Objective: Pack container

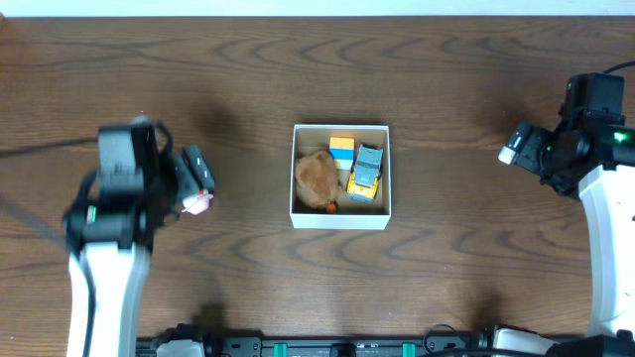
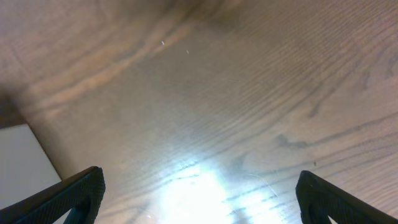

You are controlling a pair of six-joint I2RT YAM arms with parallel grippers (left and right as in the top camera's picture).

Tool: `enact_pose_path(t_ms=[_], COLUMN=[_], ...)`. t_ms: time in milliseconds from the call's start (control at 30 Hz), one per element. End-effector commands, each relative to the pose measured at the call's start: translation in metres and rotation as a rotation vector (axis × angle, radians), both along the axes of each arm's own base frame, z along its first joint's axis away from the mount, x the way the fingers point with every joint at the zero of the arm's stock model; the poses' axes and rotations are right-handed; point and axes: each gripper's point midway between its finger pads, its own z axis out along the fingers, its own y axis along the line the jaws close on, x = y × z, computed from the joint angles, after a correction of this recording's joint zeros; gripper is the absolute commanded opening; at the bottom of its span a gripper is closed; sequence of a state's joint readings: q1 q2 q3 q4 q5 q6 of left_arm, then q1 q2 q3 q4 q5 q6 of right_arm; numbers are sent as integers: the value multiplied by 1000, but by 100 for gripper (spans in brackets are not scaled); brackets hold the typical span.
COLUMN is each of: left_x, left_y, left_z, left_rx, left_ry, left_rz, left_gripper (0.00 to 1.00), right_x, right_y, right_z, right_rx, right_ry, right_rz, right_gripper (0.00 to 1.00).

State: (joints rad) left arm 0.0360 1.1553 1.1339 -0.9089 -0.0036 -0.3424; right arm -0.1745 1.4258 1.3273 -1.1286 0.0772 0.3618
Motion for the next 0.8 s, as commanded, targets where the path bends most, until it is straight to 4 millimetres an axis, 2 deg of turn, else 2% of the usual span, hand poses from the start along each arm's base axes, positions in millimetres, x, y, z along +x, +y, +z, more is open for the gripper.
enact_pose_path(t_ms=[0,167,300,500,667,700,767], left_x=[15,20,19,17,12,12,10], left_y=[9,6,6,6,6,6,5], left_z=[-35,-87,-116,-154,-172,-175,-177], left_rx=[-50,-132,-133,-139,-141,-142,-142], left_ry=[121,298,399,508,571,581,590], left_rz=[99,112,111,114,117,118,118], left_gripper=[98,98,98,98,98,96,82], right_x=[0,-1,-1,-1,-1,-1,-1], right_y=[2,2,3,3,3,3,3], right_z=[-6,-7,-7,-7,-7,-7,-7], right_rx=[9,9,9,9,10,9,10], right_ry=[27,36,34,37,37,37,37], right_rz=[72,75,77,77,77,77,77], right_gripper=[99,99,99,99,99,99,99])
